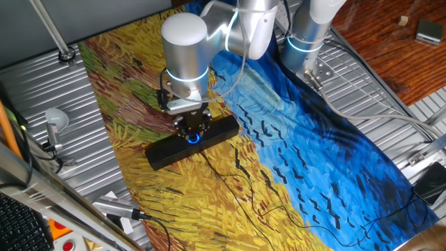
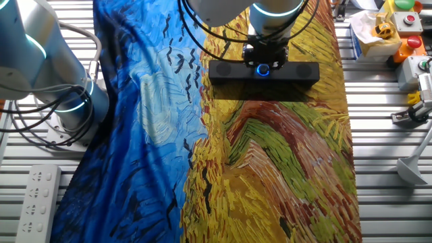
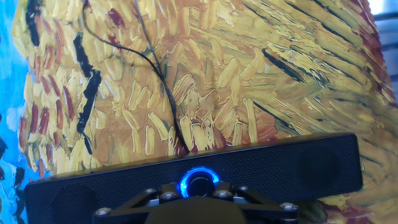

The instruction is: Turn the knob to increase the volume of the speaker

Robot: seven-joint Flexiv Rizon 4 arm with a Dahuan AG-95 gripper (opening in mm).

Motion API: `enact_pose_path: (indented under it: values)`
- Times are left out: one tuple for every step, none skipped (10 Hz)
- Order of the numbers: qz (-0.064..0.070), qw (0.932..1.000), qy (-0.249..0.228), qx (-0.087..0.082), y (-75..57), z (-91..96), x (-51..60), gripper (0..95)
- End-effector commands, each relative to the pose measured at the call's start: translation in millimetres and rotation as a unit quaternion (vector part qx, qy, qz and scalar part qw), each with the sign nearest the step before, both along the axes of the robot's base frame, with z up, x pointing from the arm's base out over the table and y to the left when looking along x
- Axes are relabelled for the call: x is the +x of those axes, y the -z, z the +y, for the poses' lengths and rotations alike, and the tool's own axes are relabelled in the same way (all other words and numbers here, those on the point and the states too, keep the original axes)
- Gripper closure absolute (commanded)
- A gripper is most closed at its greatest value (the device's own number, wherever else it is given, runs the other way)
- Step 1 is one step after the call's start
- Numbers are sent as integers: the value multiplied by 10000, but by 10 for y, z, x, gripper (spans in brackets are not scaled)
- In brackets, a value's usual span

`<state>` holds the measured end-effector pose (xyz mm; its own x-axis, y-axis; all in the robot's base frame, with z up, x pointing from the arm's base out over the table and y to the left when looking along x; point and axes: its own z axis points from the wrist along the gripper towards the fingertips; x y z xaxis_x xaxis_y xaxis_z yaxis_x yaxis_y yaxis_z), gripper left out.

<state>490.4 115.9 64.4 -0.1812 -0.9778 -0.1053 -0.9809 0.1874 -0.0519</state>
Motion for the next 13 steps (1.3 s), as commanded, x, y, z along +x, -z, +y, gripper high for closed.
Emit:
enact_pose_path:
  values:
    - [-35, 9997, 241, 20, 26, -5, -13, 950]
    - [-72, 9994, 340, 18, 25, -5, -11, 950]
    - [-72, 9989, 454, 7, 25, -5, -10, 950]
    - [-66, 9983, 575, 13, 25, -5, -10, 950]
    - [-52, 9965, 833, 26, 26, -5, -10, 950]
    - [-46, 9948, 1020, 25, 33, -5, -10, 950]
    - [-14, 9888, 1493, 39, 45, -5, -10, 950]
    - [10, 9817, 1902, 41, 49, -6, -9, 950]
    - [16, 9731, 2304, 65, 52, -6, -9, 950]
    - [49, 9628, 2699, 105, 54, -6, -9, 950]
    - [81, 9489, 3152, 133, 54, -6, -9, 950]
    - [95, 9381, 3459, 128, 54, -6, -10, 950]
    - [108, 9286, 3707, 125, 54, -6, -10, 950]
